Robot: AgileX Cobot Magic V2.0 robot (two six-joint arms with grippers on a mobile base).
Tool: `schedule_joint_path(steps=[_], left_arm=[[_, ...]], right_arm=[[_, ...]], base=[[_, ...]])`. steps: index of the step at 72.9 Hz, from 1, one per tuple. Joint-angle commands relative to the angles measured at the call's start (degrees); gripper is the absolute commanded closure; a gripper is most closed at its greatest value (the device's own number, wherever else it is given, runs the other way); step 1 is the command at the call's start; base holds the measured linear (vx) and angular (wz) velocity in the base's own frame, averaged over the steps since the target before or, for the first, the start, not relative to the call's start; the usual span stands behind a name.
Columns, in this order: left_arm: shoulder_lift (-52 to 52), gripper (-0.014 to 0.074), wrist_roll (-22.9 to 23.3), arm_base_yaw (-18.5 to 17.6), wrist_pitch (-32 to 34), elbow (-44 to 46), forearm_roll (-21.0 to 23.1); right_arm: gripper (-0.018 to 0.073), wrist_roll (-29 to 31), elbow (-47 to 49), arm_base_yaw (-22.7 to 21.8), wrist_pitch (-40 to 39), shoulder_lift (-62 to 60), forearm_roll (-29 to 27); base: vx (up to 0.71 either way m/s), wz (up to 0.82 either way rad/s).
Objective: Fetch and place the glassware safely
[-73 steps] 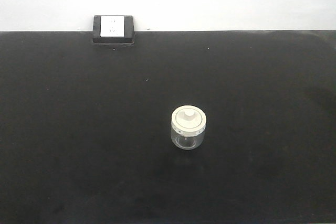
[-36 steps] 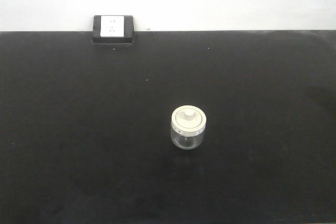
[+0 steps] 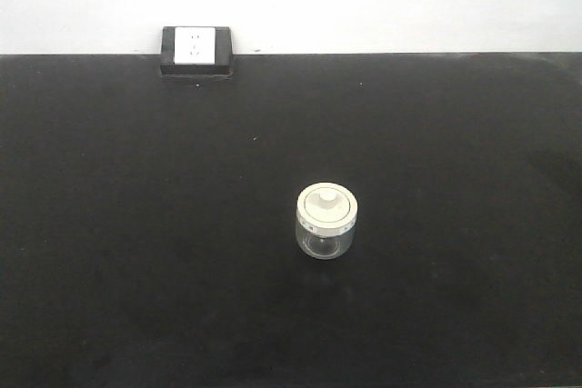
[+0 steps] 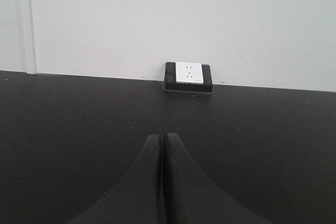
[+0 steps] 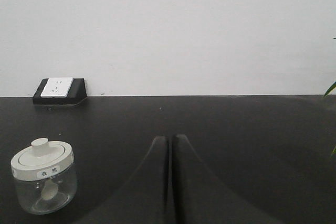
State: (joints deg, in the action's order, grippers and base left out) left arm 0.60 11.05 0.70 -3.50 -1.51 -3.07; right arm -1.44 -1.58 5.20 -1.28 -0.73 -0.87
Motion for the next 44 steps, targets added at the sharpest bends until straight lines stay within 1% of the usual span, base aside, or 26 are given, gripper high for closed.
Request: schedule_joint_path(steps=[1, 12, 44], left_arm=[[0.8, 0.0603, 0.1, -0.1, 4.1, -1.8, 0.2], [0.8, 0.0603, 0.1, -0.1, 4.1, -1.8, 0.2], [0.8, 0.0603, 0.1, -0.1, 4.1, -1.8, 0.2]], right_arm=[[0.0567, 0.5, -1.1, -0.4, -4.4, -0.5, 0.9], [0.0567, 0.5, -1.1, -0.4, -3.3, -0.5, 0.9], [0.0567, 0.5, -1.1, -0.4, -3.3, -0.5, 1.3]], base=[[0.0, 0.0], [0.0, 0.0], [0.0, 0.0]])
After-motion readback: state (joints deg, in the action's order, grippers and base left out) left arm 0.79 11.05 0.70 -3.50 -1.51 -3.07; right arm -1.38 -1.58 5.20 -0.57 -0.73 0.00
